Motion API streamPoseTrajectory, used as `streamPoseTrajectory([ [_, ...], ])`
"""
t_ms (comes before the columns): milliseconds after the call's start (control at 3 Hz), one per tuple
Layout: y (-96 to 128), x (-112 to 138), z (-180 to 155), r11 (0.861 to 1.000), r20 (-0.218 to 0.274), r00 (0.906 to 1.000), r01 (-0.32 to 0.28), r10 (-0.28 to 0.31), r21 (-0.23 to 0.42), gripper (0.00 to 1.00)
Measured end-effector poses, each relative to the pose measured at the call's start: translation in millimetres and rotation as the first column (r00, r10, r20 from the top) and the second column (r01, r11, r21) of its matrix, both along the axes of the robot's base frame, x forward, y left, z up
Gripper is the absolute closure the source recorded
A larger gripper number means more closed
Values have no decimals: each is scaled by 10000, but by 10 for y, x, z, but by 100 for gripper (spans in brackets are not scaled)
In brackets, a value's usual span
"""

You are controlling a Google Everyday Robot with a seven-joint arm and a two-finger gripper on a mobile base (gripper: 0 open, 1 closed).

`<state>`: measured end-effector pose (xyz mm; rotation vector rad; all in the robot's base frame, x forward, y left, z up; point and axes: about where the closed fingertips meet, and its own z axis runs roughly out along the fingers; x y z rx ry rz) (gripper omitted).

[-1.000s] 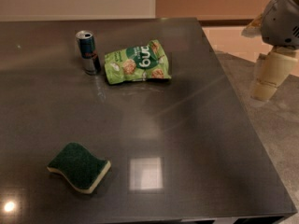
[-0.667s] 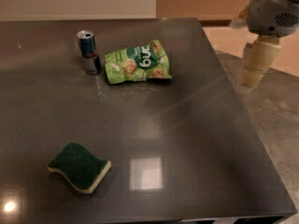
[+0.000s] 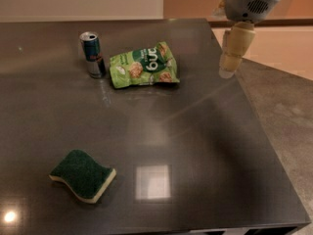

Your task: Pick green rice chip bag

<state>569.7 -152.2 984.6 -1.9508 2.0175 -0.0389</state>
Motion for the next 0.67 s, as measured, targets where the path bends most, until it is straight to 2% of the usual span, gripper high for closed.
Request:
streamPoseTrajectory([
  [667, 459, 471, -140, 9994, -60, 9996, -282, 283, 209, 0],
])
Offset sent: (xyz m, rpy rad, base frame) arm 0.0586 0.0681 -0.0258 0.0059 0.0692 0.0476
